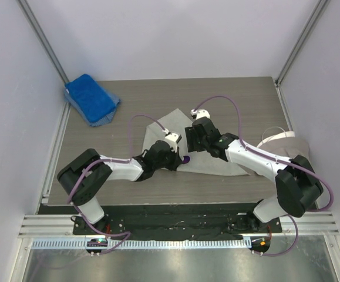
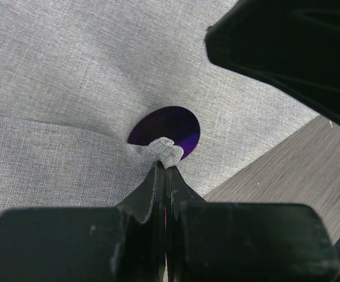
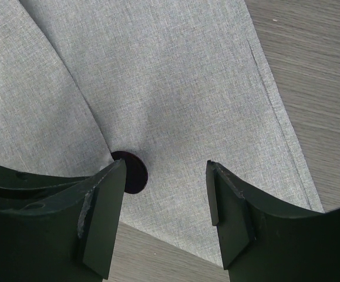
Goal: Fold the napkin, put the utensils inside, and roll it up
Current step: Fold the napkin
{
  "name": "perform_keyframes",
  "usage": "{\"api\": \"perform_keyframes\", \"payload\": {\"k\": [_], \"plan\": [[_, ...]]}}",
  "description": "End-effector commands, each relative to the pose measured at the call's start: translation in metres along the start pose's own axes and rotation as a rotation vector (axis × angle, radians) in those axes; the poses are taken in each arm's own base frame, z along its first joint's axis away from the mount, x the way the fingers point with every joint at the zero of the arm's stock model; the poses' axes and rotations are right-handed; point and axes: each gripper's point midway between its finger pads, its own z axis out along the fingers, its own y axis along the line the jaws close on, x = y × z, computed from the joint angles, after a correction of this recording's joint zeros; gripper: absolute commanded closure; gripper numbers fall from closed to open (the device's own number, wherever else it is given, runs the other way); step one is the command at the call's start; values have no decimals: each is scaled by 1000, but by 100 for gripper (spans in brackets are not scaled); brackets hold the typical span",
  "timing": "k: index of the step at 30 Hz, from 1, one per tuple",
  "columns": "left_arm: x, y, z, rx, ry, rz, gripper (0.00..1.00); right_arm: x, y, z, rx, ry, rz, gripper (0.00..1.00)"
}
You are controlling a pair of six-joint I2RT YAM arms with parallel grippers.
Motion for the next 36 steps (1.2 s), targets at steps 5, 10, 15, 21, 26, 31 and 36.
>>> {"api": "perform_keyframes", "payload": {"k": [5, 10, 15, 21, 26, 31, 36], "plan": [[-7, -21, 2, 66, -42, 17, 100, -10, 5, 4, -8, -19, 28, 36], [-2, -20, 2, 59, -29, 19, 100, -6, 4, 5, -5, -9, 25, 36], [-3, -21, 4, 52, -24, 20, 100, -6, 3, 4, -2, -7, 26, 36], [-12, -28, -3, 69, -22, 19, 46, -10, 3, -4, -2, -16, 33, 32], [-45, -39, -34, 81, -87, 22, 25, -12, -9, -18, 19, -10, 93, 31], [-85, -38, -81, -12, -102, 22, 14, -3, -54, -40, 90, 1, 260, 32], [-117, 18, -155, -309, -78, 38, 0, 30, -98, -61, 146, 54, 461, 32]]}}
